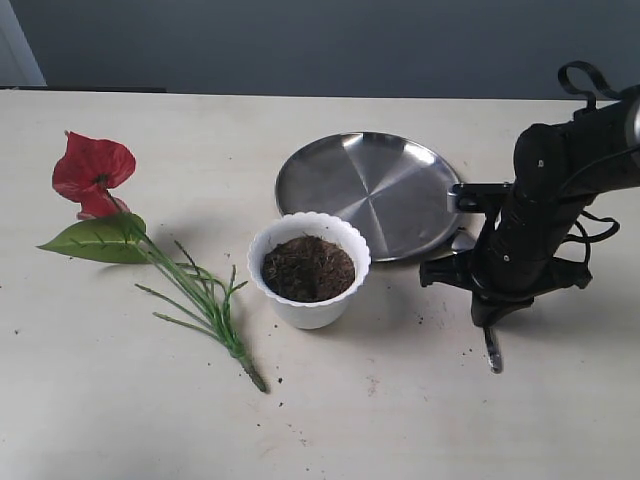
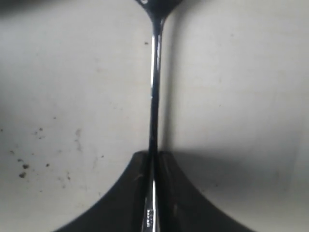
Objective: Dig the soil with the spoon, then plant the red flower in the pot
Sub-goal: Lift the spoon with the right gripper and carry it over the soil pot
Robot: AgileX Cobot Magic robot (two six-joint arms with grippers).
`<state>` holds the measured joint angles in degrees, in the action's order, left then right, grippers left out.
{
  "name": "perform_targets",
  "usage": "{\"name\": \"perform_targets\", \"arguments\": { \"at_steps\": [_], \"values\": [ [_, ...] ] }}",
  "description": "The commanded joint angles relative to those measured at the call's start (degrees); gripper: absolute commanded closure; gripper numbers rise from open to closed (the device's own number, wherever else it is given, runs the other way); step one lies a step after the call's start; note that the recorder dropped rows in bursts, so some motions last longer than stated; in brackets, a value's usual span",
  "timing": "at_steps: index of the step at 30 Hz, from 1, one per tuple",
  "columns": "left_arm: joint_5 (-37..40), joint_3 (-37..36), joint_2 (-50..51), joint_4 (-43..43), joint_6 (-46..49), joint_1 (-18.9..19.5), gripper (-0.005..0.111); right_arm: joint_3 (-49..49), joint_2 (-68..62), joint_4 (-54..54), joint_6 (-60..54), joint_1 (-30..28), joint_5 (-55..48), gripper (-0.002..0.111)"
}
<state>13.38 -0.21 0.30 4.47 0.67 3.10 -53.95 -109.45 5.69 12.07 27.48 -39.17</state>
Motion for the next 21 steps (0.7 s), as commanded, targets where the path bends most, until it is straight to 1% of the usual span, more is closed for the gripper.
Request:
{"name": "perform_targets", "arguments": {
  "at_steps": [1, 3, 9, 21],
  "values": [
    [-0.2, 0.2, -0.3, -0.4, -0.1, -0.4, 0.106, 1.8, -2.8, 1.7, -2.4, 0.0, 0.8, 0.105],
    [-0.2, 0.2, -0.3, -0.4, -0.1, -0.4, 0.106, 1.8, -2.3, 1.7, -2.4, 0.0, -0.1, 0.109],
    [-0.2, 0.2, -0.3, -0.4, -0.1, -0.4, 0.106, 1.8, 1.5, 1.5, -2.6, 0.0, -2.6, 0.109],
    [-0.2, 0.2, -0.3, -0.4, -0.1, -0.4, 0.106, 1.8, 14.8, -2.4, -2.6, 0.0, -8.0, 0.109]
  ]
}}
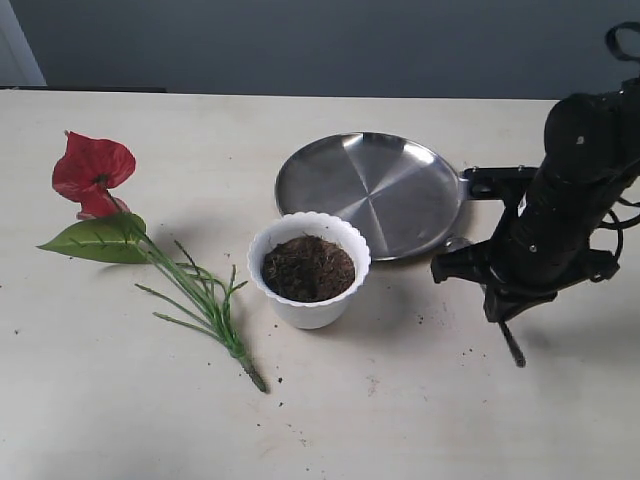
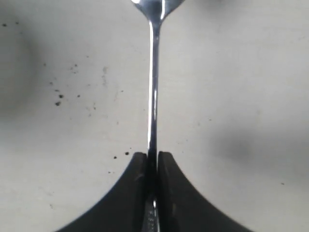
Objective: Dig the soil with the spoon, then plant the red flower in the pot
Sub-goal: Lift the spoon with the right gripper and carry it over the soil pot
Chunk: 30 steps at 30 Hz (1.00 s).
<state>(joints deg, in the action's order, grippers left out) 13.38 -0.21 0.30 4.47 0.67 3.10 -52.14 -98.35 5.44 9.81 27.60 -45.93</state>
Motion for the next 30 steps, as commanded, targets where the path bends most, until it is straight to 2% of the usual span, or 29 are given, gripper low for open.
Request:
{"name": "perform_targets", "arguments": {
  "at_steps": [1, 14, 23, 26, 28, 30],
  "values": [
    [-0.2, 0.2, -0.3, -0.4, -0.1, -0.4, 0.106, 0.0, 4.9, -2.9, -0.3, -0.1, -1.4, 0.109],
    [-0.2, 0.2, -0.3, -0.4, -0.1, -0.4, 0.106, -0.1, 9.0, -6.3, -0.5, -0.1, -5.0, 0.109],
    [-0.1, 0.2, -0.3, -0.4, -0.1, -0.4, 0.106, -6.0, 12.7, -6.4, -17.6, 0.1, -3.4, 0.109],
    [-0.1, 0.2, -0.3, -0.4, -0.1, -0.4, 0.106, -8.6, 12.7, -9.2, -24.5, 2.4, -3.4, 0.109],
    [-0.1, 0.2, -0.3, -0.4, -0.1, -0.4, 0.106, -10.4, 12.7, -15.8, -31.0, 7.3, -3.5, 0.109],
    [-0.1, 0.2, -0.3, -0.4, -0.1, -0.4, 0.106, -10.7, 12.7, -27.6, -33.8, 14.2, -3.4, 0.109]
  ]
}}
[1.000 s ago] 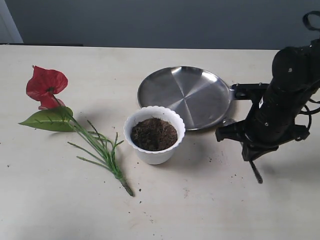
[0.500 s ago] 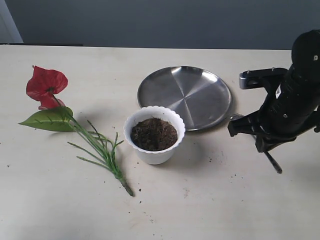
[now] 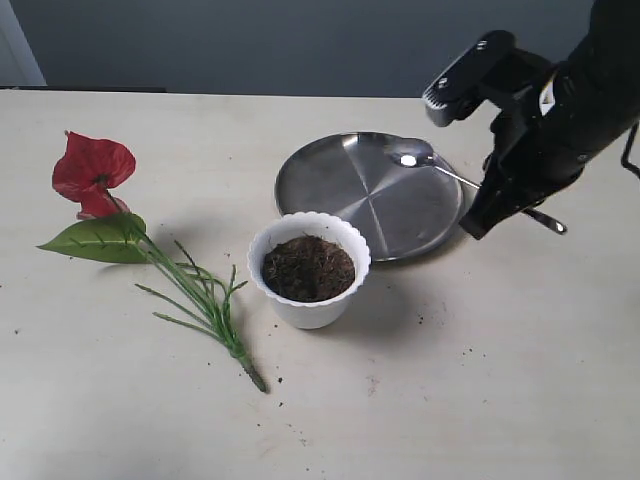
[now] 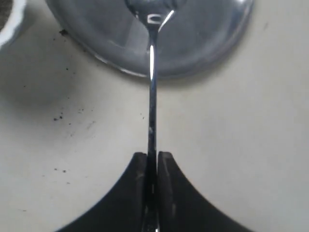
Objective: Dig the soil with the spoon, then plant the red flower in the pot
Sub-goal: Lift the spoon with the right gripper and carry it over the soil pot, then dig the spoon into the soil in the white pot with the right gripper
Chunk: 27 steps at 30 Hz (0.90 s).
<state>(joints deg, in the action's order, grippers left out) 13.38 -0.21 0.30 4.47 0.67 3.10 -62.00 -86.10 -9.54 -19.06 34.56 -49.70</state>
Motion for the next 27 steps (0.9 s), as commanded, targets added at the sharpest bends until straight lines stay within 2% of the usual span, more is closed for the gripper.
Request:
{"name": "perform_targets", "arguments": {
  "at_steps": [1, 4, 5, 10, 15, 27],
  "values": [
    [-0.1, 0.2, -0.3, -0.4, -0.1, -0.4, 0.106, -0.8, 0.5, -18.3, -4.9, 9.9, -0.2, 0.109],
    [-0.1, 0.2, -0.3, -0.4, -0.1, -0.4, 0.106, -0.8, 0.5, -39.4, 5.0, 18.7, -3.3, 0.109],
    [-0.1, 0.2, -0.3, -0.4, -0.1, -0.4, 0.106, -0.8, 0.5, -42.6, 7.3, 21.2, -4.0, 0.109],
    [-0.1, 0.2, -0.3, -0.4, -0.1, -0.4, 0.106, -0.3, 0.1, -45.6, -0.1, 32.1, -7.8, 0.109],
    [-0.1, 0.2, -0.3, -0.4, -0.1, -0.4, 0.106, 4.5, -3.5, -48.7, -2.7, 38.9, -12.3, 0.109],
    [-0.2, 0.2, -0.3, -0.4, -0.1, -0.4, 0.106, 5.7, -9.6, -50.1, -2.7, 39.8, -13.9, 0.109]
  ]
}}
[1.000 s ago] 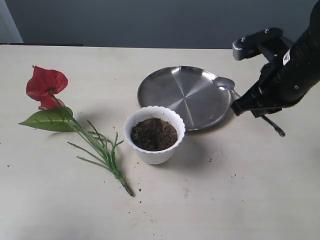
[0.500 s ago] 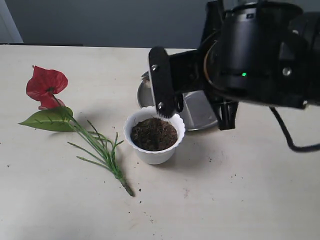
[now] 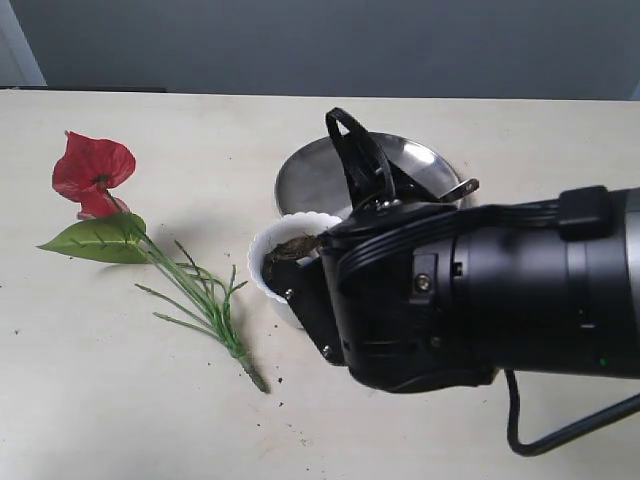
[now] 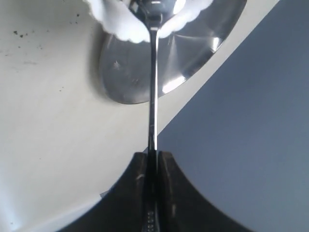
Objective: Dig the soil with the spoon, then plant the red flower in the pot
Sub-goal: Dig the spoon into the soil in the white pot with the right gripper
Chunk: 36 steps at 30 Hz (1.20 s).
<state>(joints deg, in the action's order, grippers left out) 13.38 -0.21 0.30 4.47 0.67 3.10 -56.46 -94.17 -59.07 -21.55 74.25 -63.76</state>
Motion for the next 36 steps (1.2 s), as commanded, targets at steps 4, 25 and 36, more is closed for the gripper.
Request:
{"name": "perform_targets", "arguments": {
  "at_steps": [4, 25, 36],
  "values": [
    [-0.2, 0.2, -0.3, -0.4, -0.1, -0.4, 0.106, 0.1, -3.8, -1.7, -0.1, 0.1, 0.1, 0.109],
    [-0.2, 0.2, -0.3, -0.4, -0.1, -0.4, 0.106, 0.1, -4.1, 2.9, 8.0, 0.0, 2.2, 0.109],
    [-0.2, 0.2, -0.3, -0.4, -0.1, -0.4, 0.106, 0.1, -7.7, -6.2, 21.5, 0.0, -1.6, 0.109]
  ]
}}
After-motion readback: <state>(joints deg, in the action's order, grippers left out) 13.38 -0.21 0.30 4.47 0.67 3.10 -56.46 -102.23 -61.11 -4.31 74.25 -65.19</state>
